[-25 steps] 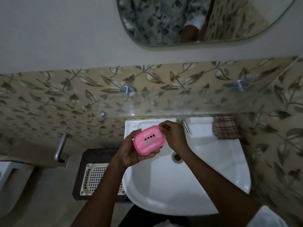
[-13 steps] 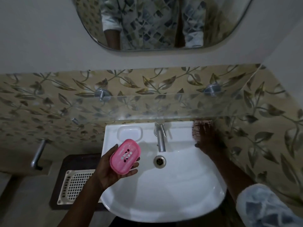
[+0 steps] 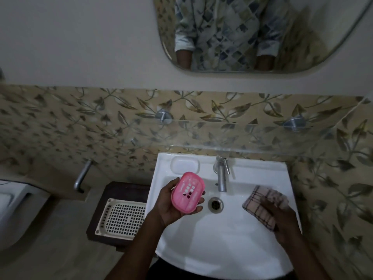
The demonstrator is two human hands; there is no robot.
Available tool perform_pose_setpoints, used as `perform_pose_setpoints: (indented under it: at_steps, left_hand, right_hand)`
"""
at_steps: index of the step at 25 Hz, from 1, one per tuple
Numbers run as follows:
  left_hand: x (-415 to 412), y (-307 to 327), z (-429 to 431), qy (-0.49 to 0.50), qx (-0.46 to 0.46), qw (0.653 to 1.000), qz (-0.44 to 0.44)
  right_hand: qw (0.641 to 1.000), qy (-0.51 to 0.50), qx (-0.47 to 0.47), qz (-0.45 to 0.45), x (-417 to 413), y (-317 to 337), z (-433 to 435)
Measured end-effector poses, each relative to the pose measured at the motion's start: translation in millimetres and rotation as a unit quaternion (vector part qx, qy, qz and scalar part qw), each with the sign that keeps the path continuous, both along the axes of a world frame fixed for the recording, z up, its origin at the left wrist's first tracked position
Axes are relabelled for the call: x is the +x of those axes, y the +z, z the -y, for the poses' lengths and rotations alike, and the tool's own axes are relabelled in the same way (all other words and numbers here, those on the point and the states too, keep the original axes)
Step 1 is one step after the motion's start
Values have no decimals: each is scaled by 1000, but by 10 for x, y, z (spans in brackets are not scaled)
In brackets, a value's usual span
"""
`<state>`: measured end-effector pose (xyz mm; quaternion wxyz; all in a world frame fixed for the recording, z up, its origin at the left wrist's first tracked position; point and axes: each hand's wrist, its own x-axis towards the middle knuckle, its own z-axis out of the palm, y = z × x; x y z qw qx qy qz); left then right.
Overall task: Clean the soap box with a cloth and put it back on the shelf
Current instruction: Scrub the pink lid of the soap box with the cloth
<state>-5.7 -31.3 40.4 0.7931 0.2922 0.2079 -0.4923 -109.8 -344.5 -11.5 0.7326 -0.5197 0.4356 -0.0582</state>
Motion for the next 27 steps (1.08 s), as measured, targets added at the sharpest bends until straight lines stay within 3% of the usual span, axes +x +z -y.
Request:
perform_pose_setpoints:
  at_steps: [3, 6, 7, 8, 9, 11, 14, 16, 17, 19, 20, 22, 23, 25, 26, 27]
  left_hand:
    - [20, 62, -72, -22, -25, 999, -1]
    - [63, 78, -171, -48, -43, 998, 5]
    - [75, 56, -217, -63, -43, 997, 4]
    - [81, 34, -262, -78, -38, 996, 7]
    - [90, 23, -297, -89, -31, 995, 12]
    - [130, 17, -289, -105, -20, 994, 28]
    - [158, 49, -252, -90, -8, 996, 26]
    - [199, 55, -206, -64, 23, 997, 37]
    - [219, 72, -175, -51, 34, 997, 40]
    - [237, 64, -134, -45, 42, 997, 49]
    - [233, 44, -120, -45, 44, 997, 52]
    - [168, 14, -74, -40, 41, 997, 44]
    - [132, 12, -44, -41, 36, 998, 41]
    - [30, 27, 17, -48, 39, 997, 43]
    - [-12, 61, 50, -44, 38, 997, 48]
    - [-50, 87, 67, -40, 33, 997, 51]
  right_hand:
    - [998, 51, 7, 31, -356, 403, -530]
    - [977, 135, 58, 155, -386, 885, -962]
    - [968, 165, 6, 190, -334, 1036, -1101]
    - [946, 203, -125, 218, -245, 1154, -1191]
    - [899, 242, -284, 228, -128, 1273, -1261]
    - [763, 304, -515, 245, 154, 1343, -1371]
    - [594, 347, -662, 298, 437, 1131, -1685]
    - [523, 402, -675, 330, 503, 998, -1776]
    - [538, 409, -661, 325, 559, 948, -1753]
    - [605, 385, -632, 294, 629, 886, -1688]
    - [599, 393, -631, 299, 617, 858, -1678]
    - [544, 432, -642, 325, 581, 803, -1645]
    - [559, 428, -638, 312, 578, 831, -1625]
    - [644, 377, -616, 254, 561, 870, -1576]
    - [651, 380, -607, 253, 532, 913, -1558]
    - [616, 410, -610, 282, 501, 919, -1554]
